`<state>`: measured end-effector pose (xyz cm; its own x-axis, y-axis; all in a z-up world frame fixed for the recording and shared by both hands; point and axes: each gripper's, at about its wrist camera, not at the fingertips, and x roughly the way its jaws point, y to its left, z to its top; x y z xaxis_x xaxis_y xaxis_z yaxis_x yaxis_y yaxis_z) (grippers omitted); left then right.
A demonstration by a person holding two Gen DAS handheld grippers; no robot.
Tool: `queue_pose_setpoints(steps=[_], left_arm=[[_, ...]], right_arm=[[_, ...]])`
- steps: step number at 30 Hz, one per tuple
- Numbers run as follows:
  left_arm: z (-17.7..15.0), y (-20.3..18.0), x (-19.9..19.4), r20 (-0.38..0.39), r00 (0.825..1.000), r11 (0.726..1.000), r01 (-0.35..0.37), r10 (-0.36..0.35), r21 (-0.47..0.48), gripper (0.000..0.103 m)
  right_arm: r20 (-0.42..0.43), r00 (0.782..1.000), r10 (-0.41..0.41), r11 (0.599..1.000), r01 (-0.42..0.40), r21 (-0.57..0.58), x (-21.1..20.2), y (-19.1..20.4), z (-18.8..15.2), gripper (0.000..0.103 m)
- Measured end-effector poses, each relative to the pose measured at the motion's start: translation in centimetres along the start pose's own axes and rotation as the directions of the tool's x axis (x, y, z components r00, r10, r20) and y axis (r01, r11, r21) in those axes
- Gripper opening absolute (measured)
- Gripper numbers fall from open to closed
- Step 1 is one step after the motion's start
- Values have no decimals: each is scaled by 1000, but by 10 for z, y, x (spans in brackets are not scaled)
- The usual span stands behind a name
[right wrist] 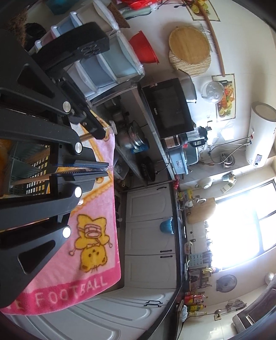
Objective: Organize utensils
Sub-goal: 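Lower the chopsticks into the caddy compartments and open both grippers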
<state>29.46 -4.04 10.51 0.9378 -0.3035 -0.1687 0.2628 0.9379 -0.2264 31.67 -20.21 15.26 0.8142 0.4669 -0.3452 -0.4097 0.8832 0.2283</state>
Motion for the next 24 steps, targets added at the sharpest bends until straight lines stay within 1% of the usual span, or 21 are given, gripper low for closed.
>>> queue_pose_setpoints(steps=[5, 7, 10, 11, 12, 16, 18, 24], left_arm=[[-7, -1, 0, -45, 999, 1000, 14, -14, 19, 6], [-10, -1, 0, -51, 999, 1000, 16, -15, 25, 14], [-13, -1, -1, -58, 998, 999, 20, -18, 33, 16], [-14, 0, -2, -63, 998, 999, 18, -17, 29, 17], [-15, 1, -2, -68, 998, 1000, 18, -17, 24, 19], [-17, 5, -4, -92, 996, 1000, 15, -15, -2, 30], [-17, 6, -7, -98, 995, 1000, 16, -16, -2, 33], [-15, 11, -17, -121, 993, 1000, 1, -2, -10, 46]], right_arm=[[-21, 999, -26, 1000, 26, -3, 1, -3, -8, 4], [-29, 999, -25, 1000, 25, 4, 1, -5, -11, 5], [-37, 999, -35, 999, 35, 7, -1, -9, -15, 9], [-39, 999, -37, 999, 37, 8, -3, -9, -17, 12], [-40, 998, -40, 999, 40, 10, -4, -10, -18, 17], [-41, 998, -52, 999, 53, 7, -10, -12, -21, 21], [-47, 997, -59, 998, 59, 6, -12, -13, -23, 27], [-66, 995, -77, 997, 78, 10, -17, -17, -30, 30]])
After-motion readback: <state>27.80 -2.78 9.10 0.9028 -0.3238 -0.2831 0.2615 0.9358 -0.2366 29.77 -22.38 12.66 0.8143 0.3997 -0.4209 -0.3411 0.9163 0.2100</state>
